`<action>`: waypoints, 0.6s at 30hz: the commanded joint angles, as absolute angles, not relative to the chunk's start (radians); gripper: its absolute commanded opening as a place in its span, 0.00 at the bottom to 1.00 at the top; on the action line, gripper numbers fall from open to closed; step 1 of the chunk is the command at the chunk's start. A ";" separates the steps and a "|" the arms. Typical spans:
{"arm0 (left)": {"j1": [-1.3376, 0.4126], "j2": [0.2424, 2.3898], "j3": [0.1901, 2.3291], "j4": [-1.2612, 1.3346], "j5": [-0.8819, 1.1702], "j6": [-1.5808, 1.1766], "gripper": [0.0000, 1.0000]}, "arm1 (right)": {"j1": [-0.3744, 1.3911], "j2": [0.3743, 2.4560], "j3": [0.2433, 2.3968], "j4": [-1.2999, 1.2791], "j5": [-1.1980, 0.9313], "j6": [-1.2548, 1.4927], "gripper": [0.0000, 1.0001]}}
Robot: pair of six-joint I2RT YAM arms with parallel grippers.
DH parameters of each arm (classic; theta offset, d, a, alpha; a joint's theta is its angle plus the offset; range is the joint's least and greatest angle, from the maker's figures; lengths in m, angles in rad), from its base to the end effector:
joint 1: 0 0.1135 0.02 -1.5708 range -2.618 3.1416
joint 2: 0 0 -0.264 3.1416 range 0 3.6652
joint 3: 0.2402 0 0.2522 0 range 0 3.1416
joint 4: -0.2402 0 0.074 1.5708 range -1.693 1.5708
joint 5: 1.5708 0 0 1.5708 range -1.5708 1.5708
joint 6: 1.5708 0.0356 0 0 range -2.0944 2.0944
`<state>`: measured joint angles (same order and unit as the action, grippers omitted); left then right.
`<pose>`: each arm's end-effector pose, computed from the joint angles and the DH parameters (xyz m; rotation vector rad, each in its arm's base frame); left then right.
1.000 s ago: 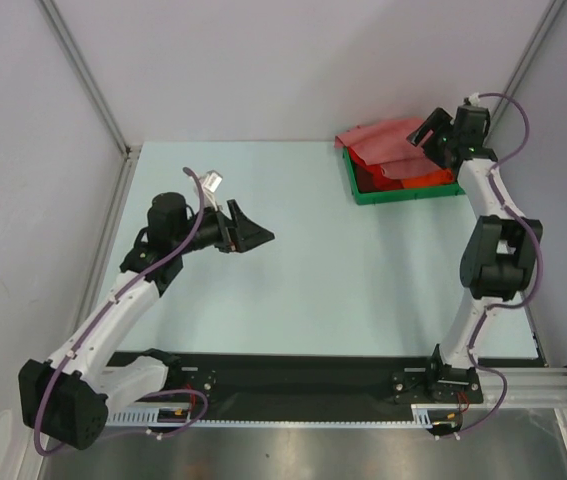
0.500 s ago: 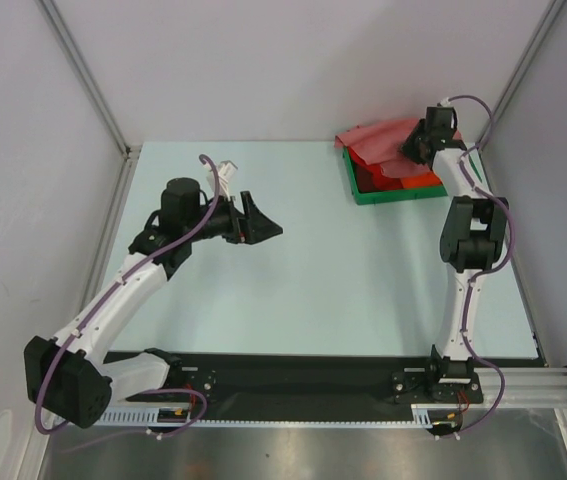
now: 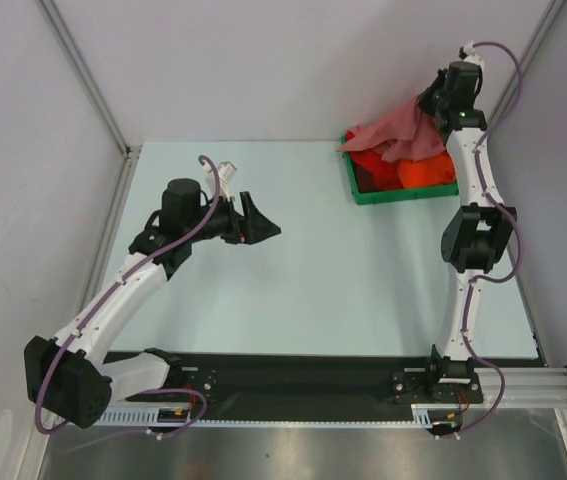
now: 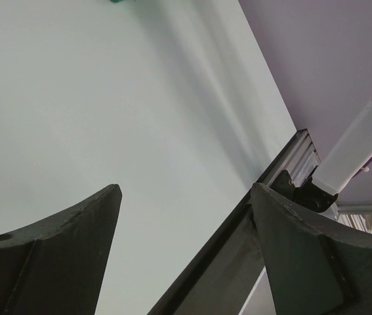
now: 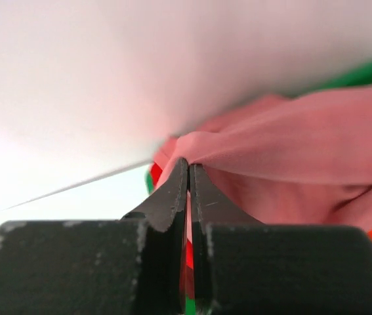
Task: Fold and stack the t-shirts
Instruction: Grab the tshirt from the pile, then move the tshirt to the center of the board
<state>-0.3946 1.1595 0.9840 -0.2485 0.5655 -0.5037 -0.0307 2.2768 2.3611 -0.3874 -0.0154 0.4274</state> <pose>0.2336 -0.1179 0.3290 0.2752 2.0903 -1.1234 0.5347 -0.0159 0.3621 0.4174 1.8370 0.2871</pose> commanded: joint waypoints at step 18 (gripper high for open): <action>-0.400 1.029 1.017 -0.261 0.491 -0.491 0.86 | 0.089 1.542 2.479 -0.262 -0.156 0.297 0.00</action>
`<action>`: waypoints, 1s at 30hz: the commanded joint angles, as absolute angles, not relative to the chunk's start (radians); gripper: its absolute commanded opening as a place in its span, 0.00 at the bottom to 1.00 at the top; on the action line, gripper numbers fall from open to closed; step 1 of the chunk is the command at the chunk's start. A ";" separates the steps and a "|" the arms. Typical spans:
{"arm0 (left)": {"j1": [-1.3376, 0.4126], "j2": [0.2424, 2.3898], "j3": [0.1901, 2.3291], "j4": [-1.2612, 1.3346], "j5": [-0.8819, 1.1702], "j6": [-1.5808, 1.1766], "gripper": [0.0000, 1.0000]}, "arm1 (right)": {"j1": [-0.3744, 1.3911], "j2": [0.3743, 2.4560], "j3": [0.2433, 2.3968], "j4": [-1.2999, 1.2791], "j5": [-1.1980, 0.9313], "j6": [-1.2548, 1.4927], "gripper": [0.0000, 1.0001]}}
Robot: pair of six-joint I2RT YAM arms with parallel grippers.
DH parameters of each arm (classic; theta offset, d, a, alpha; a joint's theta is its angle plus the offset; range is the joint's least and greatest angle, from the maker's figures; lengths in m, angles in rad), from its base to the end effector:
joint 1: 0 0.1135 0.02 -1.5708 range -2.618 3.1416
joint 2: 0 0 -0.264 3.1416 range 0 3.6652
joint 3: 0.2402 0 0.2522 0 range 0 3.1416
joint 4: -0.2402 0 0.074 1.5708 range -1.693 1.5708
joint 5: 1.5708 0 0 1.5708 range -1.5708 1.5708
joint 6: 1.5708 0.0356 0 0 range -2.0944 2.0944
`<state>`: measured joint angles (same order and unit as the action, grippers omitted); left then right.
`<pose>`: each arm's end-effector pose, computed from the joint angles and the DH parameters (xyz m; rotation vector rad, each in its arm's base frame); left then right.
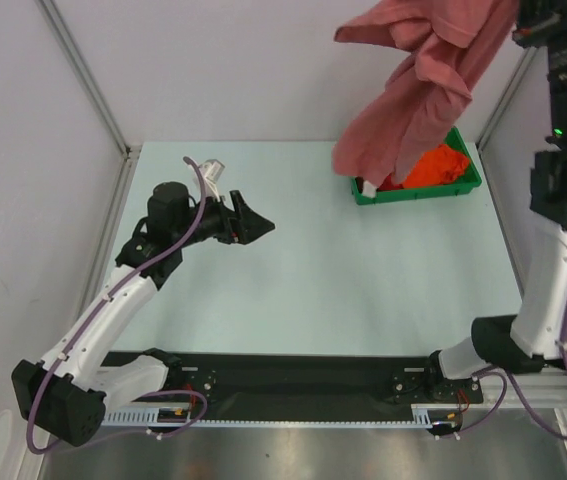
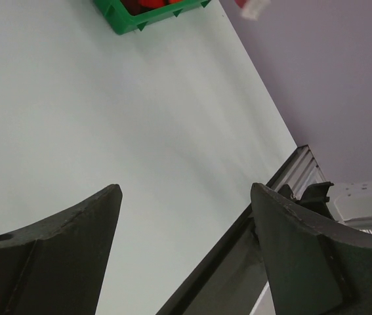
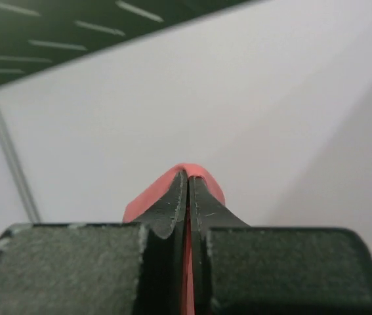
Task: Fold and stack the t-shirts
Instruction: Move the tshirt to the center of the board, then flatten the tshirt out
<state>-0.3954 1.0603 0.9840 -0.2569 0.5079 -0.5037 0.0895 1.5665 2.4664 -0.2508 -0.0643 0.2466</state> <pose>0.2140 -0.1081 0.3506 0.2582 1.9961 -1.0751 0.2104 0.0212 0.6729 0.0129 0.9281 0.3414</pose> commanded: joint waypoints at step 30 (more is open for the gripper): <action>-0.351 0.994 1.083 -0.500 0.135 -0.370 0.89 | 0.589 1.481 1.536 -0.707 -0.006 0.546 0.72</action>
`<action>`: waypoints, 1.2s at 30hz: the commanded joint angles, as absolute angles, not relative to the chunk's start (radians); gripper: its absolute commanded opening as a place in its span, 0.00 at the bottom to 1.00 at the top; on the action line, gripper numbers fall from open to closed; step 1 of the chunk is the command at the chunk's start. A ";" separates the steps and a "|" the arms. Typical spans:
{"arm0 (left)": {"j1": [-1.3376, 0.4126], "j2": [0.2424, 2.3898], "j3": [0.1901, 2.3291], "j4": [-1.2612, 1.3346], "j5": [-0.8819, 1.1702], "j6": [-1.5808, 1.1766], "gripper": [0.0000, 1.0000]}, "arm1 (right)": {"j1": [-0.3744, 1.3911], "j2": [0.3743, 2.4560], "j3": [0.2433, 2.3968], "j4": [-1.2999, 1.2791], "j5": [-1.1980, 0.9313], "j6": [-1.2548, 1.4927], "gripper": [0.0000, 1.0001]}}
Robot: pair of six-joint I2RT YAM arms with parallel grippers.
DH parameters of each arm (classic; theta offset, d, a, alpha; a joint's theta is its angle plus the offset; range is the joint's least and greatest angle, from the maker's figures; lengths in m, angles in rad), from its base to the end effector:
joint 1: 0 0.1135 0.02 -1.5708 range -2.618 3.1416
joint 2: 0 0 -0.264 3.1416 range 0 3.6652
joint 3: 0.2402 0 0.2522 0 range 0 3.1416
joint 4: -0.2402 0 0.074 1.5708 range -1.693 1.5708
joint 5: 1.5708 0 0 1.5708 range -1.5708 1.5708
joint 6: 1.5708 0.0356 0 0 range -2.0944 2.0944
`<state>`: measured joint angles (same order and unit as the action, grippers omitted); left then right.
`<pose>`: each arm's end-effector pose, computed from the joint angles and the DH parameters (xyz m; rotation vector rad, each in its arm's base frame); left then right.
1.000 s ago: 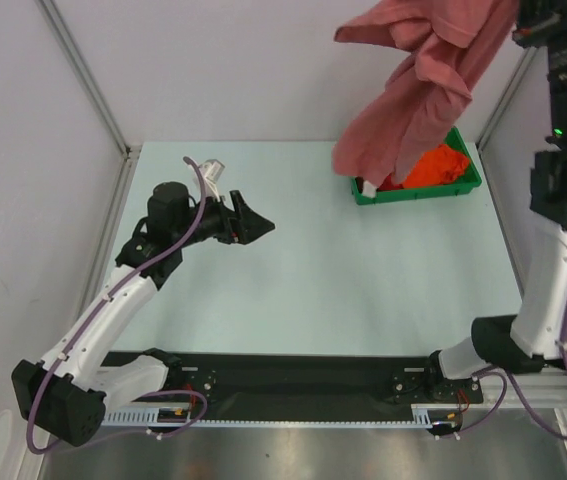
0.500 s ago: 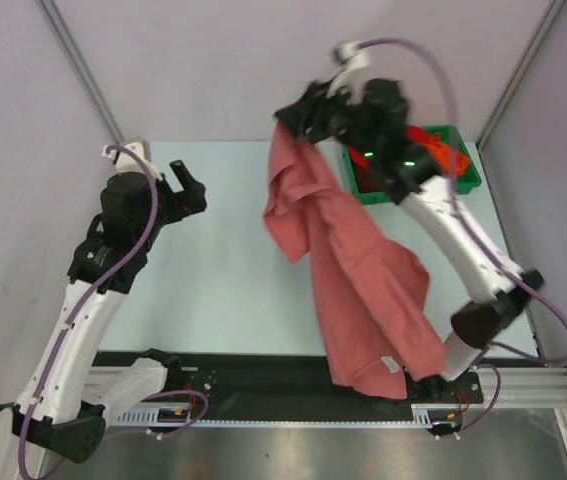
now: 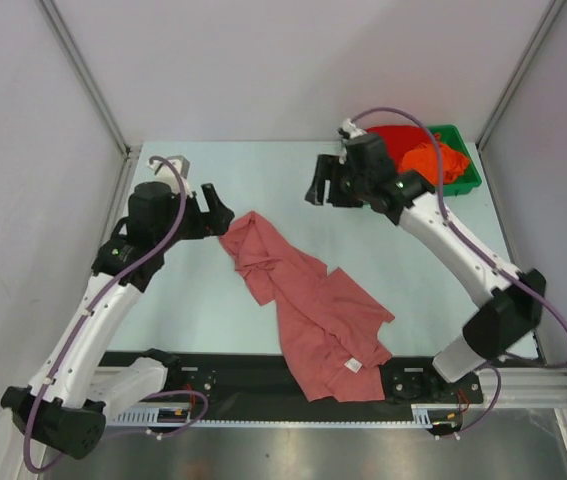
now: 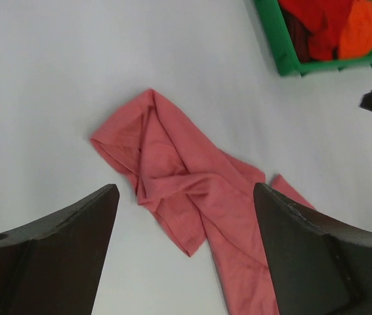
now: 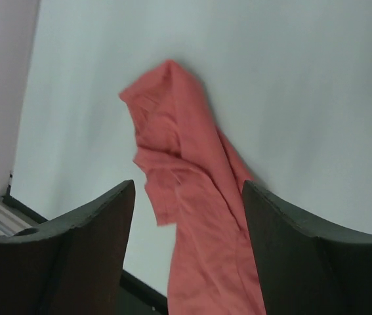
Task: Fold and stack the t-shirts
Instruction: Flatten the tshirt out
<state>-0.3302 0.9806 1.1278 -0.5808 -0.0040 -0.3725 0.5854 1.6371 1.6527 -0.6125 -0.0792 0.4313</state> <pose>0.1950 -0.0667 0.3821 -0.0456 2.0319 -0.4432 0.3085 0.2079 0.3792 -0.2195 2.2326 0.6557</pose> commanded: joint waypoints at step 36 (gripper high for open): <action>-0.555 1.465 0.925 -0.373 -0.046 -0.540 0.83 | 0.463 1.088 0.601 -0.733 0.301 1.181 0.56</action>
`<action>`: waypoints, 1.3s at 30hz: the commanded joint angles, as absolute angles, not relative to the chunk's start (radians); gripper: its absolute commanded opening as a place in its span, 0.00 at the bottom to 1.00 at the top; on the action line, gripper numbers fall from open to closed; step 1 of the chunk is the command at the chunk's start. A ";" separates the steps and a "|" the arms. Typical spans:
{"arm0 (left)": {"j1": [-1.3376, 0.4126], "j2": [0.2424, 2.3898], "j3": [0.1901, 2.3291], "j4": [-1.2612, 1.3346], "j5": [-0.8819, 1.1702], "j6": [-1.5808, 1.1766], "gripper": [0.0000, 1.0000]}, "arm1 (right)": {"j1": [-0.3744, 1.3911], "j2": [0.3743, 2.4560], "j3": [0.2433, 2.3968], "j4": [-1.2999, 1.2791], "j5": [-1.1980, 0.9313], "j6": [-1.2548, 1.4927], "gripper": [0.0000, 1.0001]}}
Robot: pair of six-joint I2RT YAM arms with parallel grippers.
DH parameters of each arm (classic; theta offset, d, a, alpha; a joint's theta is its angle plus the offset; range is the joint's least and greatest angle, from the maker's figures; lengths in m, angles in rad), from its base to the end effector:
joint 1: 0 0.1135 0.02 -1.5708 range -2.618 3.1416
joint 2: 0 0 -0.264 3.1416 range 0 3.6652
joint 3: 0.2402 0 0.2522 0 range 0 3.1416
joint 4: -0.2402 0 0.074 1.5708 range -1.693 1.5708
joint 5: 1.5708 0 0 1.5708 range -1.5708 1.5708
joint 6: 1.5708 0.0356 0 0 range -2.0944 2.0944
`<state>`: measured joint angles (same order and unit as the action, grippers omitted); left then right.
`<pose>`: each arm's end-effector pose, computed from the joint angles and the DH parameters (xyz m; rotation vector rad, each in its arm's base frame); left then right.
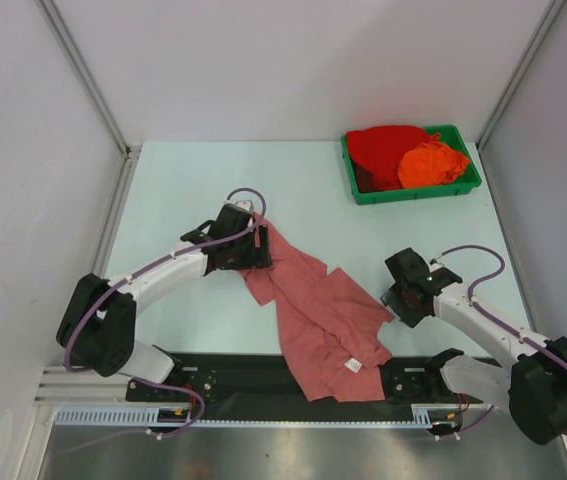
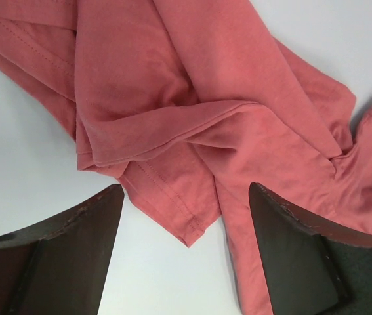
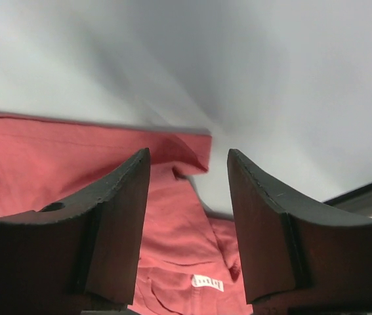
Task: Fold and stack the t-shirts
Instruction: Flatten the tshirt out
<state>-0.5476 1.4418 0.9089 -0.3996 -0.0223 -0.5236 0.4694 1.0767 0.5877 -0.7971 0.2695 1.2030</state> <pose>0.2504 -0.1518 0.2145 0.0212 2.5518 -0.4059 0.1556 0.0683 0.1799 1.0371 2.5502 0.0426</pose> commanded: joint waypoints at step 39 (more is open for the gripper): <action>-0.554 1.540 1.060 -0.454 -0.212 -0.509 0.00 | 0.511 1.118 0.548 -0.592 0.259 1.043 0.40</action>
